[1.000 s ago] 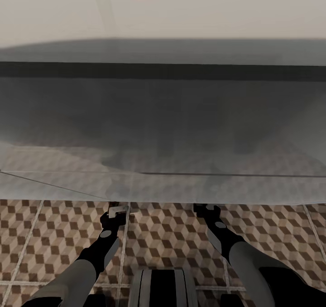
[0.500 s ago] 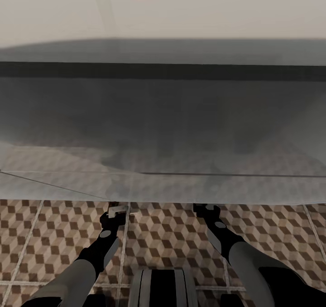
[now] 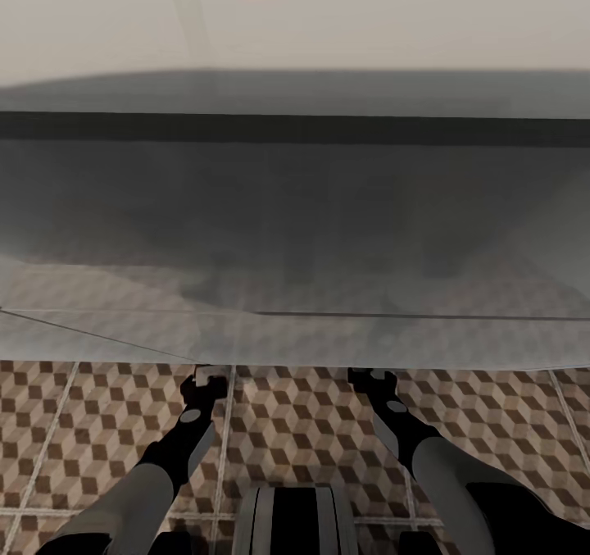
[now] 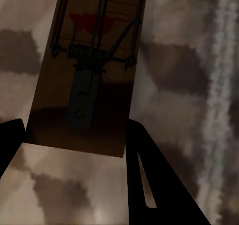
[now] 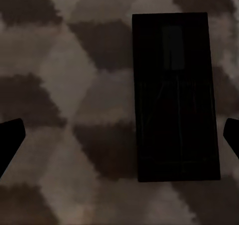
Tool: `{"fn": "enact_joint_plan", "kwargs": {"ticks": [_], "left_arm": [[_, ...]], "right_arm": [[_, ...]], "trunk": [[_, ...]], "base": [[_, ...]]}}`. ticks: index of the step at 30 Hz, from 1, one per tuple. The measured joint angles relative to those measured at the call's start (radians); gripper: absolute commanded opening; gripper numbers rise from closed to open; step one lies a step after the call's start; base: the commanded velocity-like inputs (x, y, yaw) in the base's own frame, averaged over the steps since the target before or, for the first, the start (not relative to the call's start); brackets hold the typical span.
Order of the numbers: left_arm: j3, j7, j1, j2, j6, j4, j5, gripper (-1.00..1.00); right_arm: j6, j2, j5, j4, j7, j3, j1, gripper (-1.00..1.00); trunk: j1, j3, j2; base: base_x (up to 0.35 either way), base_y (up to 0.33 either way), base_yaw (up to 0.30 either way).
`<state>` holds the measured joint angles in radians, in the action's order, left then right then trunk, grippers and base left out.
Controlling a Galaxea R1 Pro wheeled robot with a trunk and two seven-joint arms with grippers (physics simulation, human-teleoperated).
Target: Take the four mousetraps from the cabinet in the bathroom and place them on the bathroom floor. Make sure all four end up on the same floor surface, and ensure that at least two of them are either under or directly next to the same bathroom sink.
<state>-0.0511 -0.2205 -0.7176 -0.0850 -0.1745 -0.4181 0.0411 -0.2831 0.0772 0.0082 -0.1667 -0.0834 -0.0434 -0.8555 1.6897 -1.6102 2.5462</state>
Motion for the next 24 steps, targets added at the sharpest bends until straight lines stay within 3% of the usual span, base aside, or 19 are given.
{"fn": "enact_joint_plan", "kwargs": {"ticks": [15,24], "left_arm": [[0.0,0.001,-0.009,-0.001,0.007,0.013,-0.001,-1.0],[0.0,0.001,-0.067,-0.005,0.009,0.102,0.0,-1.0]], "right_arm": [[-0.003,0.003,0.0,0.001,0.0,-0.001,0.0,1.0],[-0.004,0.004,0.0,0.002,0.0,-0.001,0.0,1.0]], "trunk": [[0.0,0.0,0.0],[0.0,0.0,0.0]], "base": [[0.0,0.0,0.0],[0.0,0.0,0.0]]}}
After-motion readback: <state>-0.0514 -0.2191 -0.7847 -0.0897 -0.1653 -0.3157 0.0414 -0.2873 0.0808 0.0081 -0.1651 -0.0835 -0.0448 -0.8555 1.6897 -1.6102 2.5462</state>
